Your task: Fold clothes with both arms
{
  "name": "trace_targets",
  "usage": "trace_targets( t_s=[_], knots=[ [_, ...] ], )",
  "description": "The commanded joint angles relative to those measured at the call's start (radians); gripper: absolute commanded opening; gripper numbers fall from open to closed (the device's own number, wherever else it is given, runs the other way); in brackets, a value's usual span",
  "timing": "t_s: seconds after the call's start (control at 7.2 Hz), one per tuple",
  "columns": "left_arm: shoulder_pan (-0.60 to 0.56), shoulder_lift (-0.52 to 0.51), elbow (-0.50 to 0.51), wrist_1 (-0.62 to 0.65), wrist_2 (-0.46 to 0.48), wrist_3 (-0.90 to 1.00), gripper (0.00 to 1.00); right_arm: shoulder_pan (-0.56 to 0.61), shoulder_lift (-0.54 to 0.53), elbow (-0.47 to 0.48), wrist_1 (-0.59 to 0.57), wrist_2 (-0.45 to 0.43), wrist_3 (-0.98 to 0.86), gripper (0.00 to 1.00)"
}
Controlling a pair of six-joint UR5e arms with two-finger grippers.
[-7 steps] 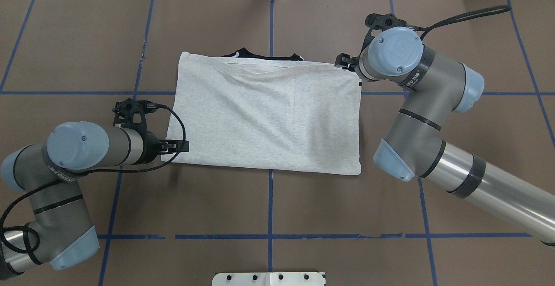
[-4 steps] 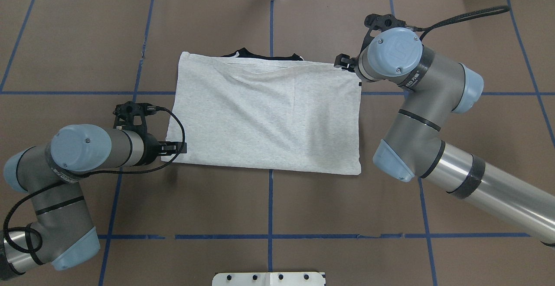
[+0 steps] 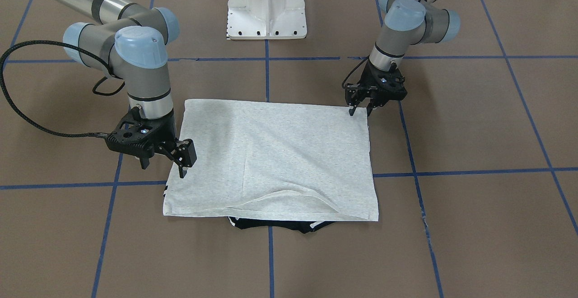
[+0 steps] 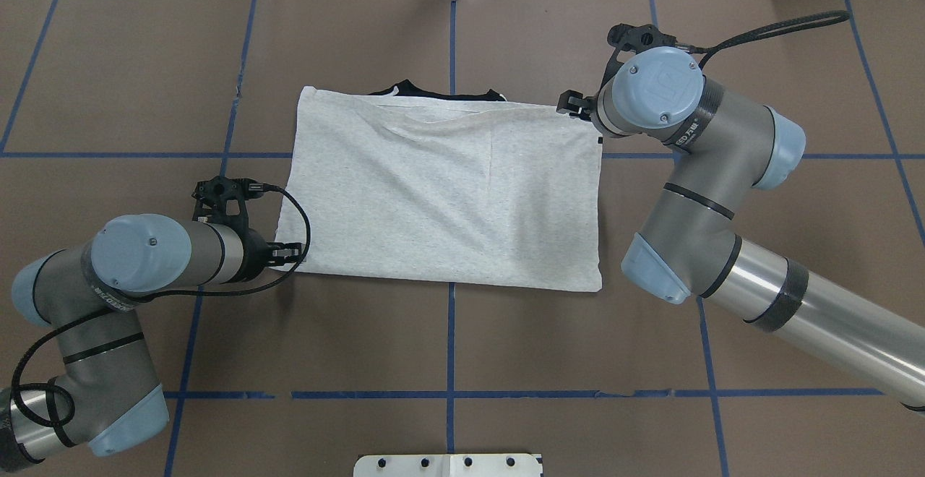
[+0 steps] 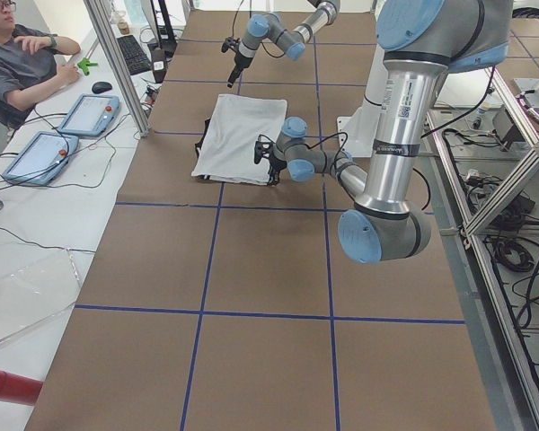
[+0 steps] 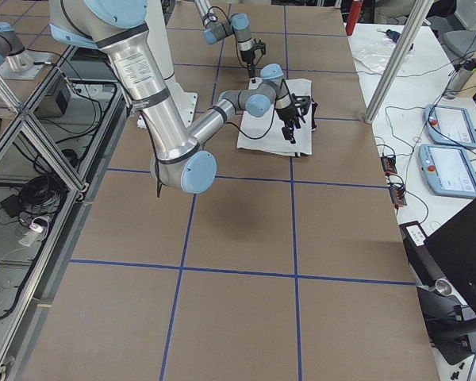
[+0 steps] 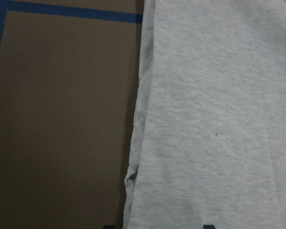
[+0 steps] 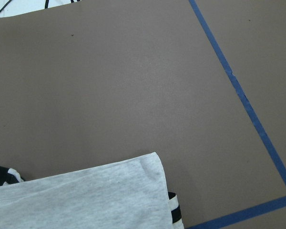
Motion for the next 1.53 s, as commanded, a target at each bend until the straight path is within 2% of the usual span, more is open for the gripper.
trace_targets(
  t_s=[0.0,0.14,0.28,0.56,0.69,0.97,1.11,1.25,1.39],
  knots=[
    [0.009,0.0,0.002,0.0,0.002,-0.002,0.4,-0.001,0.0,0.001,0.002,0.0,0.003,1.0],
    [0.01,0.0,0.002,0.0,0.005,-0.002,0.08,-0.001,0.0,0.001,0.0,0.0,0.005,1.0],
    [0.01,0.0,-0.003,0.0,0.015,-0.004,0.0,-0.004,0.0,0.001,0.002,0.0,0.005,1.0],
    [0.0,0.008,-0.021,0.002,0.022,0.016,0.0,-0.009,0.0,0.001,0.002,-0.002,0.006,1.0],
    [-0.028,0.02,-0.021,0.002,0.023,0.085,0.0,-0.012,0.0,0.001,0.002,-0.003,0.008,1.0],
    [-0.193,0.017,0.028,0.0,0.017,0.293,0.0,-0.018,0.0,0.001,0.002,-0.006,0.008,1.0],
    [-0.289,0.003,0.087,-0.003,0.014,0.394,0.0,-0.021,0.0,0.001,0.002,-0.006,0.008,1.0],
    [-0.366,-0.082,0.188,0.0,0.014,0.462,0.0,-0.024,0.002,0.001,0.002,-0.006,0.014,1.0],
    [-0.409,-0.221,0.368,-0.008,0.014,0.488,0.0,-0.03,0.003,0.001,0.003,-0.006,0.02,1.0]
  ],
)
